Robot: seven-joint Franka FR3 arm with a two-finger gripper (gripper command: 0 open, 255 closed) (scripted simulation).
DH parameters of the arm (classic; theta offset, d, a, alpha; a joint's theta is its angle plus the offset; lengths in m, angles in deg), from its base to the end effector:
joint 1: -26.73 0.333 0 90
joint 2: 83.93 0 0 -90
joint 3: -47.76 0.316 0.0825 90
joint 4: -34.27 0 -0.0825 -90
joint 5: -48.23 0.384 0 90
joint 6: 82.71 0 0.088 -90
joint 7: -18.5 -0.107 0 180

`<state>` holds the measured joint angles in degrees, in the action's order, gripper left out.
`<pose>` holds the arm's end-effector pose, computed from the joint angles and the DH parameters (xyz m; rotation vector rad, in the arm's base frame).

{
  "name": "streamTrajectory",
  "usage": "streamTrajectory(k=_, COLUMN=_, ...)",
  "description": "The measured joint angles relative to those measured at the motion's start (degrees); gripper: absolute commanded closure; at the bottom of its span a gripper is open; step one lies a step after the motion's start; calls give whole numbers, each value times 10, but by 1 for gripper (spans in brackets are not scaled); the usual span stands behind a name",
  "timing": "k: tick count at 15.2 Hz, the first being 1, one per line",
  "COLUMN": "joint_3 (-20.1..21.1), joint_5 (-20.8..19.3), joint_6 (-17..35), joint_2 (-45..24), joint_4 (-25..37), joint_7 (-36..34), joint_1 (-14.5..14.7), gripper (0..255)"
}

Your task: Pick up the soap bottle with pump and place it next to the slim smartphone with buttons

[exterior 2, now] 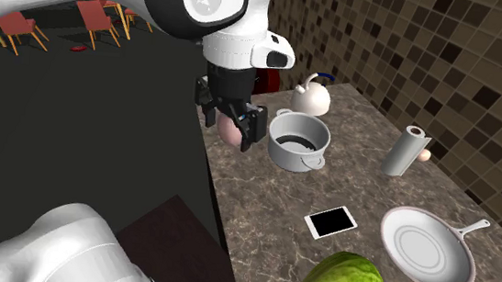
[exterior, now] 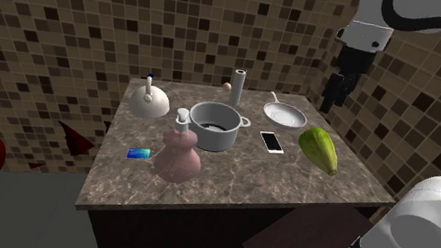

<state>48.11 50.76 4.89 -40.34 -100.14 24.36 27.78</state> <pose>0.3087 0.0130 0.5841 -3.0922 -0.1943 0.0846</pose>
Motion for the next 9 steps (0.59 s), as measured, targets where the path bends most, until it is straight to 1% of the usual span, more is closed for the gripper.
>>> streamTrajectory(k=1, joint_3=0, joint_5=0, joint_6=0, joint_2=0, joint_4=0, joint_7=0, joint_1=0, gripper=0)
streamTrajectory(k=3, joint_3=13, joint_5=8, joint_6=12, joint_2=-15, joint_4=4, joint_7=-14, joint_1=4, gripper=0)
streamTrajectory(k=9, joint_3=67, joint_5=30, joint_6=74, joint_2=-102, joint_4=36, joint_7=-72, joint_1=18, gripper=0)
